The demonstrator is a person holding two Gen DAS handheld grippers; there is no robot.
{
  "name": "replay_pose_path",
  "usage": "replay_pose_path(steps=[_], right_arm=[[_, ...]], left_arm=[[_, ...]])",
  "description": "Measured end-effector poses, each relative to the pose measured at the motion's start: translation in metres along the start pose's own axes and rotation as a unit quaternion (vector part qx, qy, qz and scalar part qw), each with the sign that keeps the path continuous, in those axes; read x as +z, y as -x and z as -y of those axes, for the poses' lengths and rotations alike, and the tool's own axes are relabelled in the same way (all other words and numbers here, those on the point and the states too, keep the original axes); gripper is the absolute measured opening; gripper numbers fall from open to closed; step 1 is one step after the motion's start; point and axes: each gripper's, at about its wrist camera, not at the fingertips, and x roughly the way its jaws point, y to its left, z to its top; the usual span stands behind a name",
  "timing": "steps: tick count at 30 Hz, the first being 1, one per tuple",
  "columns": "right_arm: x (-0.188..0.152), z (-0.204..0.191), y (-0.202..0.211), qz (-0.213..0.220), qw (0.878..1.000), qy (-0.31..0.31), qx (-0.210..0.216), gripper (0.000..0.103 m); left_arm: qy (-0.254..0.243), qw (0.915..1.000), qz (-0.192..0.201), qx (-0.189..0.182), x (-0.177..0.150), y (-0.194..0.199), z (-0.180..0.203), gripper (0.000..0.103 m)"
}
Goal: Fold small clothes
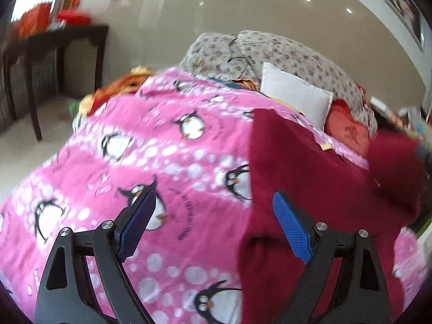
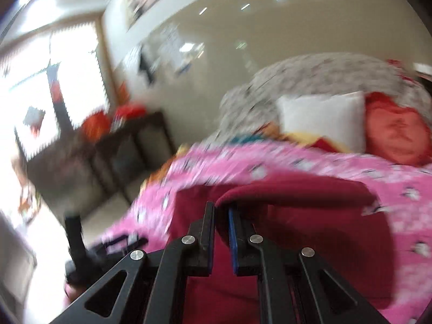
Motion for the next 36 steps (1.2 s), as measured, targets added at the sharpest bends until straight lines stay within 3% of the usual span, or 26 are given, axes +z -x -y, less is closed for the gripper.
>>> replay_pose_path(steps=[2, 4, 5, 9, 12, 17, 20, 27, 29, 31, 32, 33, 36], right_arm=[[-0.022, -0.024, -0.046, -0.057, 0.998, 0.027, 0.029, 0.011], [-0.043, -0.035, -0.087, -0.133, 0.989, 0.054, 0.019, 0.035], [-0.053, -0.039, -0.096, -0.149, 0.986, 0.072, 0.011, 0.036], [-0.059, -0.031, -0.079, -0.138, 0.987, 0.075, 0.016, 0.037], [-0.053, -0.010, -0.050, -0.109, 0.993, 0.050, 0.009, 0.042], [-0.048, 0.021, -0.006, -0.084, 0.996, 0.021, -0.013, 0.043], [-0.057, 0.034, 0.017, -0.081, 0.997, -0.003, -0.009, 0.043], [-0.078, 0.047, 0.018, -0.084, 0.995, -0.044, 0.011, 0.043], [-0.079, 0.046, 0.017, -0.084, 0.995, -0.047, 0.019, 0.043], [-0.080, 0.045, 0.019, -0.081, 0.995, -0.045, 0.022, 0.043], [-0.081, 0.045, 0.020, -0.079, 0.996, -0.046, 0.024, 0.043], [-0.082, 0.045, 0.020, -0.078, 0.995, -0.048, 0.026, 0.043], [-0.082, 0.045, 0.024, -0.076, 0.995, -0.053, 0.026, 0.043]], left_arm=[[0.022, 0.9997, -0.004, -0.008, 0.000, -0.003, -0.010, 0.089], [0.036, 0.9992, -0.003, -0.019, 0.000, -0.003, -0.015, 0.089], [0.036, 0.9991, -0.002, -0.022, -0.001, -0.002, -0.014, 0.089], [0.010, 0.9997, 0.001, -0.023, -0.005, -0.001, 0.000, 0.089], [-0.001, 0.9990, 0.004, -0.046, -0.006, 0.000, 0.008, 0.089], [0.002, 0.9934, 0.004, -0.115, -0.007, 0.006, 0.014, 0.089], [0.030, 0.9859, -0.020, -0.163, -0.006, 0.002, 0.014, 0.089], [-0.027, 0.9873, -0.070, -0.140, -0.020, -0.008, 0.048, 0.089], [-0.047, 0.9867, -0.074, -0.137, -0.025, -0.007, 0.057, 0.077], [-0.080, 0.9885, -0.067, -0.109, -0.029, -0.005, 0.069, 0.042], [-0.086, 0.9891, -0.065, -0.100, -0.031, -0.006, 0.070, 0.032], [-0.089, 0.9887, -0.071, -0.098, -0.032, -0.009, 0.071, 0.012], [-0.076, 0.9893, -0.071, -0.103, -0.032, -0.011, 0.068, 0.007]])
